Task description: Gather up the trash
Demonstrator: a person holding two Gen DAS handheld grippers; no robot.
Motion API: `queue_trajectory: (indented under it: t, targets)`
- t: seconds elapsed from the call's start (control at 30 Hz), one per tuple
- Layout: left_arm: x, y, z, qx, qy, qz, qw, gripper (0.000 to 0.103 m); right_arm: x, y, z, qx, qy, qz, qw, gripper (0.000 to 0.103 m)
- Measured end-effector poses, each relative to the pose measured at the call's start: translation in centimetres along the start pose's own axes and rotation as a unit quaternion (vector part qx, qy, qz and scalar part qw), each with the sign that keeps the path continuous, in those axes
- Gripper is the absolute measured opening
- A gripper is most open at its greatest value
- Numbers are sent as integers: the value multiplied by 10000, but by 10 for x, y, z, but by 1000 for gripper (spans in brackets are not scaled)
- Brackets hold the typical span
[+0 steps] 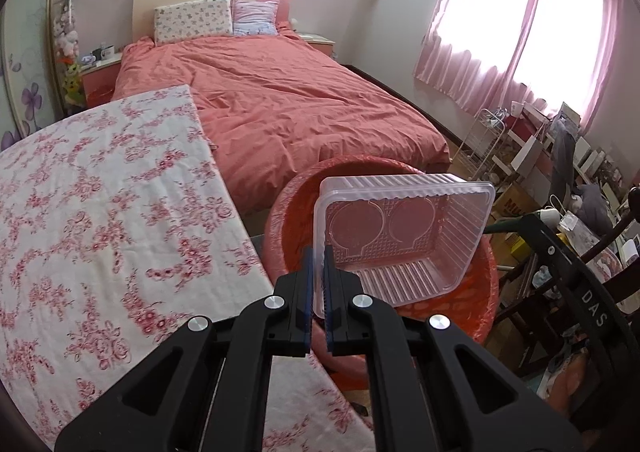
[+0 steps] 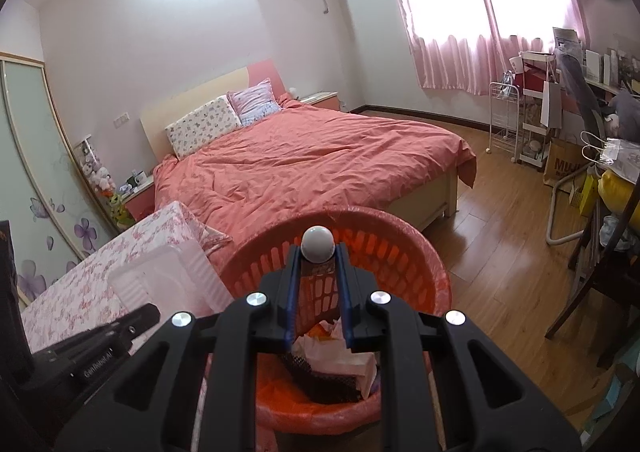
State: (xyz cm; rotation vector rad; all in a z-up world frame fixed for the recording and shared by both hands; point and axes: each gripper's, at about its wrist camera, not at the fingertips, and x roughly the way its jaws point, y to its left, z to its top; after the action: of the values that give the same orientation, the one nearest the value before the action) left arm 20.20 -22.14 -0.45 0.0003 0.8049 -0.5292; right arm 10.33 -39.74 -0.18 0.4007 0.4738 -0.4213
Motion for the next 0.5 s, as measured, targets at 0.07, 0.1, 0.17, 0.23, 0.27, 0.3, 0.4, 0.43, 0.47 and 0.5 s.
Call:
queue_trajectory:
  t: [0.07, 0.1, 0.17, 0.23, 0.27, 0.3, 0.4, 0.43, 0.47, 0.5]
  targets:
    - [2, -4, 2, 22, 10, -32, 10000, 4, 2, 0, 2, 35, 0, 8, 10000, 18]
    - [4, -4, 3, 38, 32, -49, 10000, 4, 4, -1, 4, 44, 13, 7, 10000, 18]
    - [10, -6, 3, 69, 156, -82, 9998, 4, 8, -3, 7, 79, 40, 7, 10000, 20]
    - [17, -5, 3, 25, 277, -99, 9996, 17, 10, -7, 10, 160, 70, 21, 9998, 27]
    - [18, -4, 2, 15, 307, -100, 9995, 29, 10, -10, 11, 203, 72, 39, 9998, 33]
    - [18, -2, 0, 8, 302, -67, 9995, 35, 9, -12, 11, 214, 58, 28, 9998, 36]
    - [17, 5, -4, -24, 322, 33, 9995, 38, 1, -15, 8, 201, 32, -9, 9998, 43]
    - [16, 7, -5, -49, 334, 62, 9994, 38, -2, -16, 6, 199, 46, -5, 9998, 44]
    - [13, 12, -6, -82, 325, 100, 9994, 38, -5, -16, 5, 194, 53, -8, 9998, 47]
    - [9, 15, -7, -93, 307, 129, 9994, 38, -8, -16, 4, 183, 53, -16, 9998, 49]
